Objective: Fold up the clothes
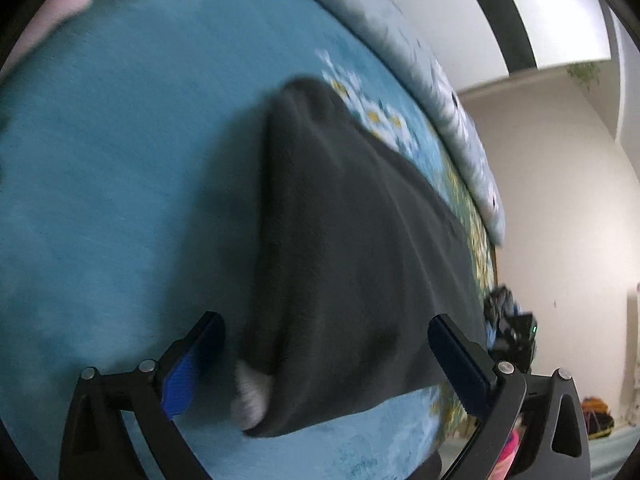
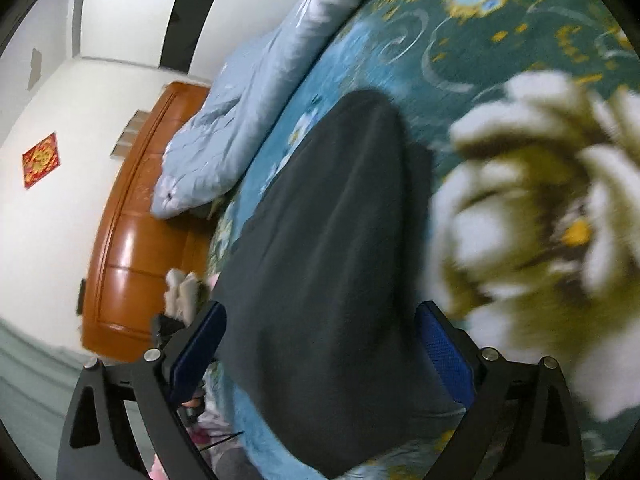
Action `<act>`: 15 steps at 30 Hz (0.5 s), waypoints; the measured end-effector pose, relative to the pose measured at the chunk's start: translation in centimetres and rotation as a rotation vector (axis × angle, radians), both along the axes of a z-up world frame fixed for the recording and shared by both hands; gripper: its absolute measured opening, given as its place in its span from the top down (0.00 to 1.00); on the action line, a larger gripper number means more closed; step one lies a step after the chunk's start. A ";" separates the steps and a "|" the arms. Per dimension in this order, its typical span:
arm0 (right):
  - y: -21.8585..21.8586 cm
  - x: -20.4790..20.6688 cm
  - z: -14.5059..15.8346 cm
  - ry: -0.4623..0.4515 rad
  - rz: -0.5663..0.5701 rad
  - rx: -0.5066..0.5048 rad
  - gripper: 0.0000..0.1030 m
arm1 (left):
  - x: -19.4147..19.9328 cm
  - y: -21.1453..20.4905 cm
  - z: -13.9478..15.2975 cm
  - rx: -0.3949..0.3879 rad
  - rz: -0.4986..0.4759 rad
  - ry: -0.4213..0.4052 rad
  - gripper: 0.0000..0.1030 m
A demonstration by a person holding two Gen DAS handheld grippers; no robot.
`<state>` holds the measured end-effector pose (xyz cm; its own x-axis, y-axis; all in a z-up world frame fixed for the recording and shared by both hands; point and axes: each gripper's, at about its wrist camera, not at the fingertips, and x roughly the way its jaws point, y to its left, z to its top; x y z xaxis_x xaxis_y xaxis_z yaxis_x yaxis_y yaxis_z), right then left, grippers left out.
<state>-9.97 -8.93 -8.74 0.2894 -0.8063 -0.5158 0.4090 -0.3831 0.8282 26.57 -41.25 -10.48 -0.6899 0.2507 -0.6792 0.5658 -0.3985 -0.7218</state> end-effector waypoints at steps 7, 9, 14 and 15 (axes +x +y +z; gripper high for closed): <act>-1.7 0.4 -0.2 -0.013 0.025 -0.011 0.03 | -1.8 0.7 -0.4 0.047 -0.060 0.040 0.00; -1.9 0.2 -0.4 -0.030 0.025 -0.024 0.03 | -2.3 0.6 -0.3 0.038 -0.060 0.021 0.00; -2.6 -0.4 -0.6 -0.053 0.027 -0.041 0.03 | -2.6 0.6 0.0 0.028 -0.040 -0.003 0.02; -2.8 -0.3 -0.5 -0.046 0.032 -0.038 0.03 | -2.7 0.8 0.3 0.002 -0.044 -0.021 0.04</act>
